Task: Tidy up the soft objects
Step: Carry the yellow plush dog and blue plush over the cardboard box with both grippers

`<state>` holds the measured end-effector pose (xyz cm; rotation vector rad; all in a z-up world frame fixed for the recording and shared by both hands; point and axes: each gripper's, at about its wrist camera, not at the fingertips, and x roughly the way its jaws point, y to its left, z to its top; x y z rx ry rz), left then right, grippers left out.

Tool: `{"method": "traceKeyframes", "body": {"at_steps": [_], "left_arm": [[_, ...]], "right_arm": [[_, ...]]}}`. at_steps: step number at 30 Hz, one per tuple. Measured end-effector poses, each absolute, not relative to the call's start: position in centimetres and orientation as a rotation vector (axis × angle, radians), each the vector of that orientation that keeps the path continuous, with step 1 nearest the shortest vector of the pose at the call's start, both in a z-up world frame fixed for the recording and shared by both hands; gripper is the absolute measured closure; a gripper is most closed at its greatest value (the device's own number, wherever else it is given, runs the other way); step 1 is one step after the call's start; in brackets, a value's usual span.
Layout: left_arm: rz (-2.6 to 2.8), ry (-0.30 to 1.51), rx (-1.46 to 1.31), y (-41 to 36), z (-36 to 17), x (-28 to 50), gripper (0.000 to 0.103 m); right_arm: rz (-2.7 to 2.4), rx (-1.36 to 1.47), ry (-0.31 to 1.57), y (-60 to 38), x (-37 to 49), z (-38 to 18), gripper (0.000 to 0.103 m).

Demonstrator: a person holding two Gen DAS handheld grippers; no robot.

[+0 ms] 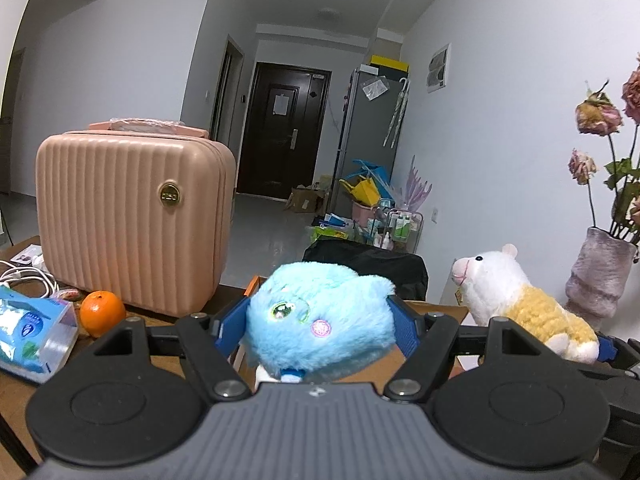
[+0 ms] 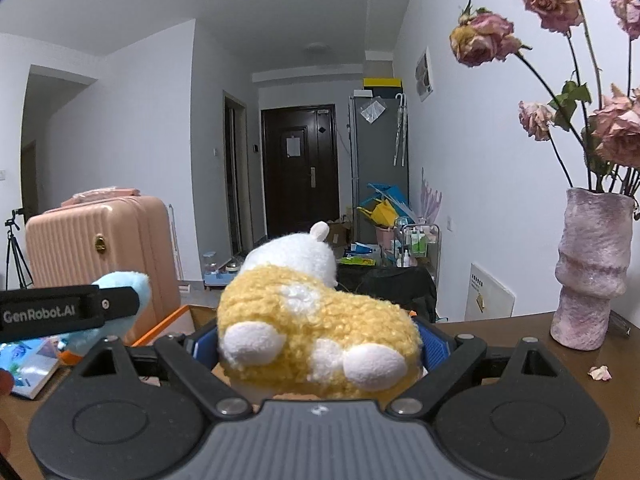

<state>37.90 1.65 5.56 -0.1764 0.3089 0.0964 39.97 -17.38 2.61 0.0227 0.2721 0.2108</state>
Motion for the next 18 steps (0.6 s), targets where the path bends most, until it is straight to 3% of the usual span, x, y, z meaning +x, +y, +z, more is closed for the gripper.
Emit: {"method": "traceKeyframes", "body": {"at_steps": [18], "left_arm": [[0.133, 0.413, -0.167, 2.1, 3.3, 43.3, 0.029]], "right_arm": [[0.209, -0.028, 0.384, -16.0, 45.3, 0.3, 0.01]]}}
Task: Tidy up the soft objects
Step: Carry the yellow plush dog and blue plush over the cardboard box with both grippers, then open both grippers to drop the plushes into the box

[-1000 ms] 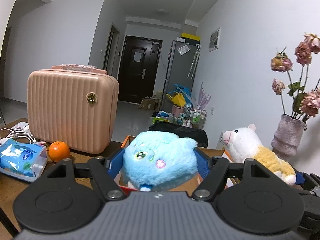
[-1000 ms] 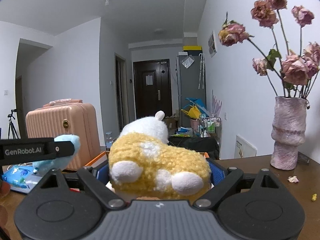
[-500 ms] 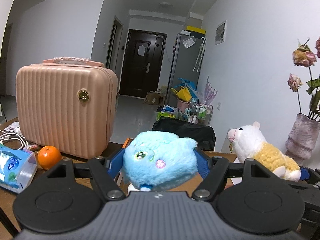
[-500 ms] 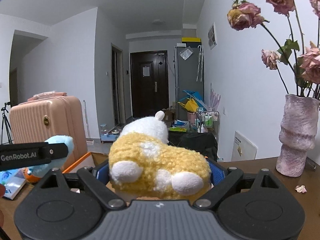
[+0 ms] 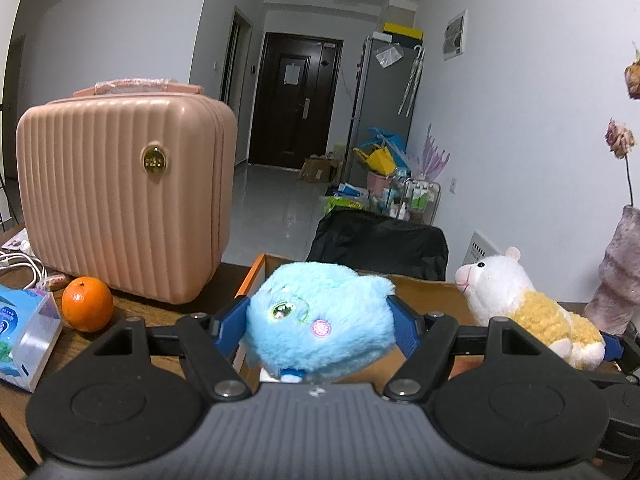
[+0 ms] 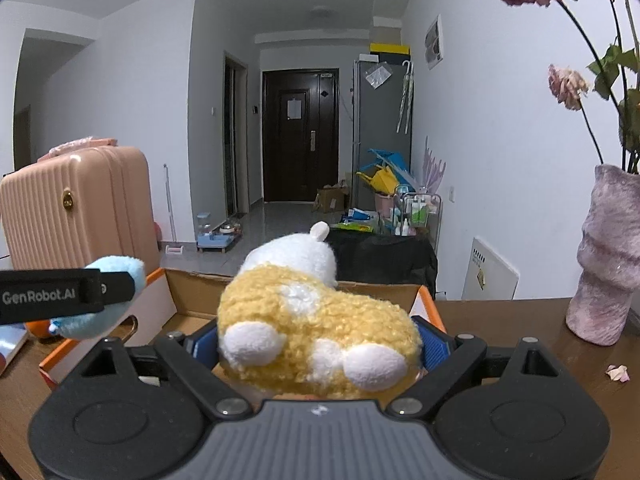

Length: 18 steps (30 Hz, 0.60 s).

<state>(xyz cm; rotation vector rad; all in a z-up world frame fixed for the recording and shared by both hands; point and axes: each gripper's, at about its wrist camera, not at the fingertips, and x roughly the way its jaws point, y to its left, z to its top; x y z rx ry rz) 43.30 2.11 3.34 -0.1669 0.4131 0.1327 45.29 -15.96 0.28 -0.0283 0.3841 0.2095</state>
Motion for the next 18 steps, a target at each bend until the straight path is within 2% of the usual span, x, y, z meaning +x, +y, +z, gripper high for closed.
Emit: {"method": "traceKeyframes", "body": {"at_steps": [6, 11, 16, 18], "left_arm": [[0.143, 0.438, -0.157, 2.2, 2.5, 43.9, 0.029], [0.141, 0.441, -0.158, 2.1, 2.5, 43.9, 0.025], [0.153, 0.451, -0.166, 2.5, 2.3, 44.2, 0.003], [0.167, 0.45, -0.164, 2.5, 2.3, 44.3, 0.0]], "right_arm": [[0.211, -0.024, 0.396, -16.2, 45.6, -0.2, 0.01], [0.211, -0.018, 0.433, -16.2, 46.1, -0.3, 0.005], [0.169, 0.017, 0.467, -17.0, 46.7, -0.4, 0.0], [0.151, 0.027, 0.479, -17.3, 46.9, -0.5, 0.0]]}}
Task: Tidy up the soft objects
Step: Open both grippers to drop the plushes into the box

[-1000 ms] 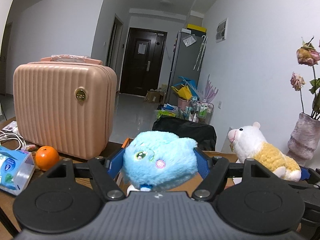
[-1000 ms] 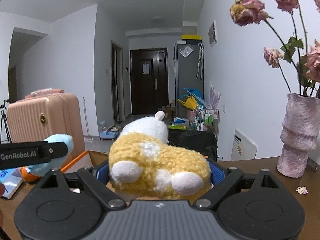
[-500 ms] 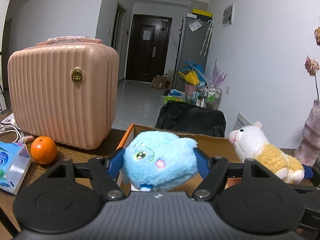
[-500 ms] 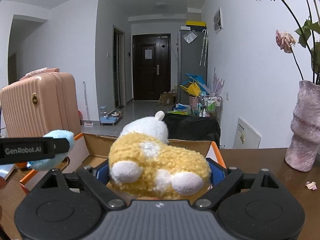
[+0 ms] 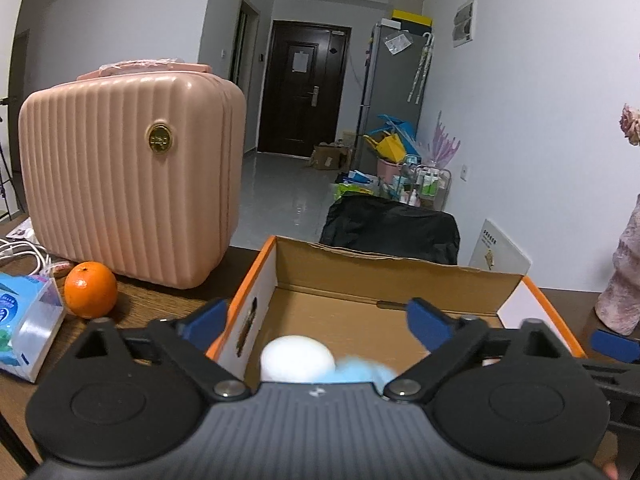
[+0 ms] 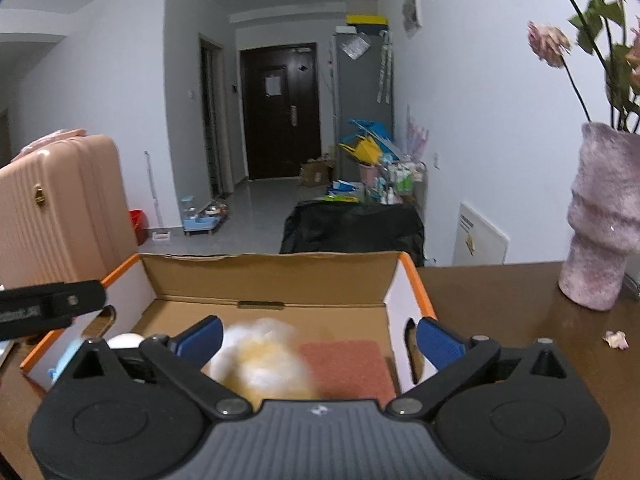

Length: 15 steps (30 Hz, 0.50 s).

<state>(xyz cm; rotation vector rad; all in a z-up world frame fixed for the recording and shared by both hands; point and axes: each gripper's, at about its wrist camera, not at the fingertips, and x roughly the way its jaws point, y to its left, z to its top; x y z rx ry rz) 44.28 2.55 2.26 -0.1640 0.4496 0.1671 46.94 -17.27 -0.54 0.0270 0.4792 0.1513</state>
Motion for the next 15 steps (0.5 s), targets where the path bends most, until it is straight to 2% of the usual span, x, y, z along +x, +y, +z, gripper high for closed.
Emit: {"method": "traceKeyframes", "body": {"at_steps": [15], "left_arm": [[0.182, 0.454, -0.179, 2.91, 2.75, 43.72, 0.0]], "right_arm": [[0.139, 0.04, 0.473, -17.79, 46.18, 0.24, 0.0]]}}
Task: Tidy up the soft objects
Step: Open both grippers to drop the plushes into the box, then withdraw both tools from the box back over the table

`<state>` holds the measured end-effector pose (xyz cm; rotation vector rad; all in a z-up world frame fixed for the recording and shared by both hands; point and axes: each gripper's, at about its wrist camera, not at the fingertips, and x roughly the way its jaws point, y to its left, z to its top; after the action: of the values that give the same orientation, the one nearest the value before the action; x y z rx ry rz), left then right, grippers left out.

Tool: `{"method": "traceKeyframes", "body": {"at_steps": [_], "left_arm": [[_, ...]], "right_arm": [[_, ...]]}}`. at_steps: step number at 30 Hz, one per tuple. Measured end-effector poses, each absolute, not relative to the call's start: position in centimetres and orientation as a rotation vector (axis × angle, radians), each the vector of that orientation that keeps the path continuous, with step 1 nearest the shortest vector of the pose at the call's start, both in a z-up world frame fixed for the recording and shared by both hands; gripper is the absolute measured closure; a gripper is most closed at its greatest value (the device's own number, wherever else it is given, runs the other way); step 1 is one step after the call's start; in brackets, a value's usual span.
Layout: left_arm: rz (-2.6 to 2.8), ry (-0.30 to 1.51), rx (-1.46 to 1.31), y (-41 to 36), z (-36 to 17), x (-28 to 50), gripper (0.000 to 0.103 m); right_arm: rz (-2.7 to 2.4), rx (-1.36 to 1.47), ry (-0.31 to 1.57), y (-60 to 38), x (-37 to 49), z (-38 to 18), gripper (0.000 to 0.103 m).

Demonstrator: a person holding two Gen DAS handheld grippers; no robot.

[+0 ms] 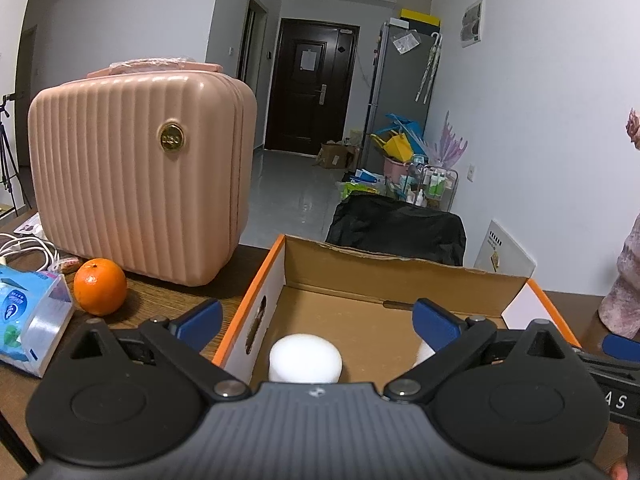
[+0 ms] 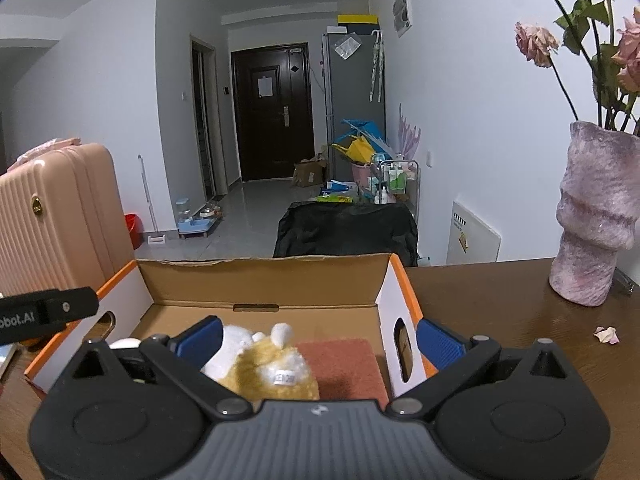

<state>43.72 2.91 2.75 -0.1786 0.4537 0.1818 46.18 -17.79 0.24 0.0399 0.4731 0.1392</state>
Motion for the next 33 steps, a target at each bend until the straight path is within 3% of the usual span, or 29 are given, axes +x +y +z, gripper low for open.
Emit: {"method": "traceKeyframes", "body": {"at_steps": [33], "left_arm": [[0.145, 0.358, -0.099, 3.6, 3.5, 27.7, 0.0]], "right_arm": [[0.257, -0.046, 0.343, -18.3, 28.9, -0.6, 0.0]]}}
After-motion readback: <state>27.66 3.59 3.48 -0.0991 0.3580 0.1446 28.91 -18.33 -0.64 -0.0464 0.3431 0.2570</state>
